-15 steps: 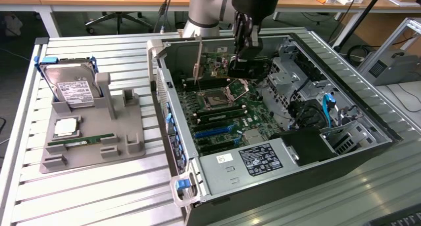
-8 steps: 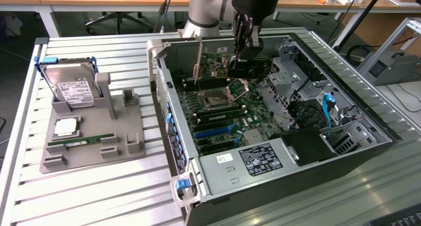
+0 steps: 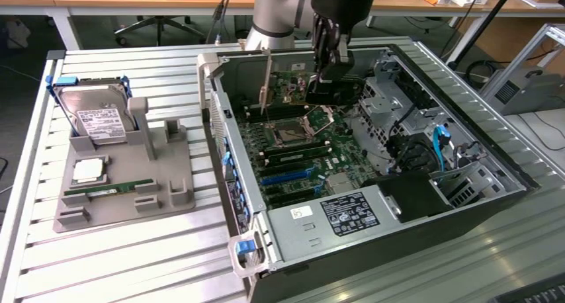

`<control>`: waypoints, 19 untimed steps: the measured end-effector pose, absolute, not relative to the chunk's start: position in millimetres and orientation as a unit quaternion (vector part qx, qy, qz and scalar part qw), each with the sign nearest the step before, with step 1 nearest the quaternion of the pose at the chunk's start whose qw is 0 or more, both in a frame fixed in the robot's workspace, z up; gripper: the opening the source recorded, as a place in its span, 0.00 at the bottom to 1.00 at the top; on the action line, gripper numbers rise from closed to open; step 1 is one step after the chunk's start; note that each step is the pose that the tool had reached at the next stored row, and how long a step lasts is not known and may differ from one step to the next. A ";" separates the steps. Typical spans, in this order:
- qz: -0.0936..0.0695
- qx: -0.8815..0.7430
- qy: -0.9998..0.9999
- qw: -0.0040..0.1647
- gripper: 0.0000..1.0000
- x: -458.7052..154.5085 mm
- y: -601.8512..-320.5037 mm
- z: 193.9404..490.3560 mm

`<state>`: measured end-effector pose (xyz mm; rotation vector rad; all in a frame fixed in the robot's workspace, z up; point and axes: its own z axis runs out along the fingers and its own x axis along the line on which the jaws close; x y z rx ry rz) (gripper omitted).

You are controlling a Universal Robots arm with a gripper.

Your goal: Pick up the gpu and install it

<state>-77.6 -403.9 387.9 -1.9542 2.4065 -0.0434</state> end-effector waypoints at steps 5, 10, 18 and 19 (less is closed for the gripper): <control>-0.014 -0.635 0.772 0.021 0.27 -77.6 -403.9 387.9; -0.014 -0.638 0.770 0.021 0.27 -77.6 -404.0 387.8; -0.014 -0.645 0.763 0.021 0.27 -77.6 -404.2 387.7; -0.014 -0.646 0.763 0.021 0.27 -77.6 -404.2 387.7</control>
